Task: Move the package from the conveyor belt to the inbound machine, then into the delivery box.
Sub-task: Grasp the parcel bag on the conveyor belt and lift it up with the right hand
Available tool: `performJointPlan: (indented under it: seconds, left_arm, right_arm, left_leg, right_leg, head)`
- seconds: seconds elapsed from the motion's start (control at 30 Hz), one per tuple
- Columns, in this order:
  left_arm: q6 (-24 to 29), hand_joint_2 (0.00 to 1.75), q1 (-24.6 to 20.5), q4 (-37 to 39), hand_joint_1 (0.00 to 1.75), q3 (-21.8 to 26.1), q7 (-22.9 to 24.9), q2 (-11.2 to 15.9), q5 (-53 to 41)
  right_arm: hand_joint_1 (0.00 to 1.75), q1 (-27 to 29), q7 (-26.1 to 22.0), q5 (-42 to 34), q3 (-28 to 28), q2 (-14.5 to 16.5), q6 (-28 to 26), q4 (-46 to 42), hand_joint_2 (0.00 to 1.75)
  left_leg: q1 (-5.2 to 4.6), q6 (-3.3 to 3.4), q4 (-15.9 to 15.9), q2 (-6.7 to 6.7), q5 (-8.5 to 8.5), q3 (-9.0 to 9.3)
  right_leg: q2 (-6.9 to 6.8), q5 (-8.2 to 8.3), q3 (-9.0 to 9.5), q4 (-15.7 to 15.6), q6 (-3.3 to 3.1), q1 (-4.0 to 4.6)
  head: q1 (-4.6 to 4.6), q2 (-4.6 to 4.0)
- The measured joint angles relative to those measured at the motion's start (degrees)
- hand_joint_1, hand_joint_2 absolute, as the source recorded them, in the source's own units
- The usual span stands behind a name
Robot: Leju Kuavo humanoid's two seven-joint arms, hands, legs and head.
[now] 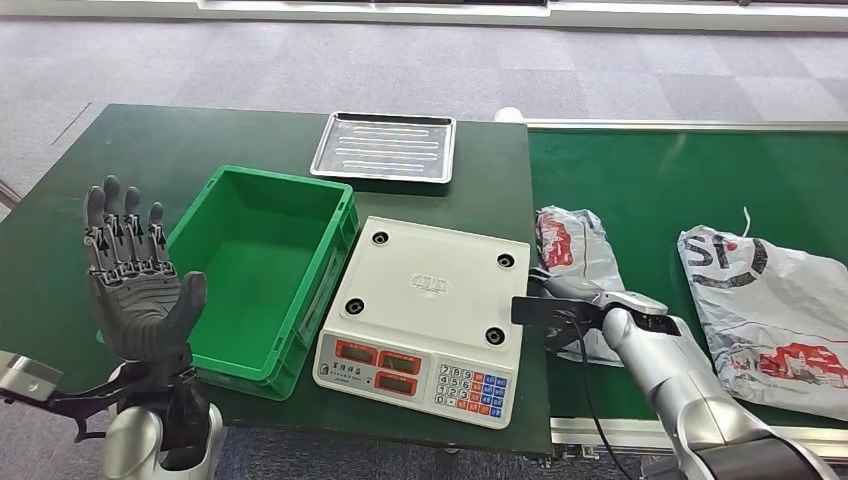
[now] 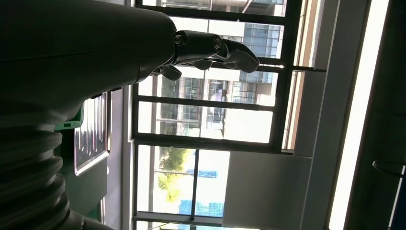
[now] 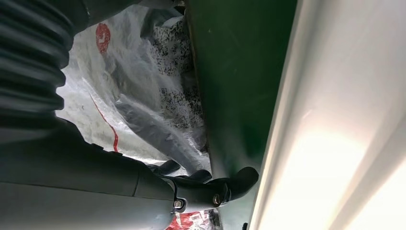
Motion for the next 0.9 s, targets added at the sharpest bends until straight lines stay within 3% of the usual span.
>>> performJointPlan:
  seconds: [0.27,0.37,0.43,0.53,0.6,0.67,0.9]
  left_arm:
    - [1.3,1.75,-0.2,0.4,0.0,-0.3,-0.1,0.7,0.9]
    - [2.3,1.75,-0.1,0.6,0.0,-0.4,-0.5,1.0,1.2]
    - [3.3,1.75,0.1,0.6,0.0,-0.4,-0.9,1.2,1.4]
    - [4.1,1.75,0.9,-0.2,0.0,-0.5,-0.5,1.1,1.1]
    - [4.0,1.75,1.1,-0.5,0.0,-0.8,0.0,0.8,0.7]
    - [3.9,1.75,1.0,-0.3,0.0,-1.2,0.3,0.5,0.4]
    - [3.7,1.75,0.3,1.0,0.0,-2.1,0.1,0.2,0.1]
  right_arm:
    - [0.0,2.2,1.8,-3.5,5.1,-1.4,-0.4,-4.5,1.75]
    - [0.0,2.4,5.8,-4.6,7.1,-2.2,-2.8,-5.8,1.75]
    - [0.0,2.1,15.0,-2.9,7.9,-2.5,-7.4,-6.3,1.75]
    - [0.0,0.0,38.4,4.9,8.2,-2.8,-13.7,-6.4,1.75]
    - [0.0,-0.9,49.1,9.2,7.6,-3.5,-14.2,-5.7,1.75]
    - [0.0,-0.8,50.3,10.6,6.7,-4.2,-14.3,-4.6,1.75]
    - [0.0,-0.3,44.3,11.6,3.8,-5.3,-14.6,-0.3,1.75]
  left_leg:
    - [0.01,0.01,0.0,0.36,-0.09,0.12]
    - [0.01,0.01,0.0,0.48,-0.12,0.16]
    - [0.01,0.02,0.0,0.47,-0.11,0.16]
    - [0.0,0.1,0.0,0.32,-0.09,0.23]
    - [0.03,0.21,0.0,0.04,-0.05,0.21]
    - [0.01,0.27,0.0,-0.05,-0.01,0.12]
    - [-0.08,0.34,0.1,0.1,0.0,0.02]
  right_leg:
    - [0.29,0.01,0.01,0.0,-0.01,0.01]
    - [0.39,0.02,0.02,0.0,-0.02,0.01]
    - [0.37,0.02,0.05,0.0,-0.02,-0.01]
    - [0.19,-0.03,0.11,0.0,0.05,-0.01]
    - [-0.13,-0.05,0.22,-0.1,0.14,-0.04]
    - [-0.2,0.04,0.24,-0.1,0.24,-0.16]
    - [0.07,0.18,0.08,-0.1,0.37,-0.29]
  head:
    - [0.01,0.0]
    - [0.0,0.0]
    - [-0.01,0.0]
    - [-0.01,0.0]
    - [0.0,0.0]
    - [0.01,0.0]
    - [-0.01,0.0]
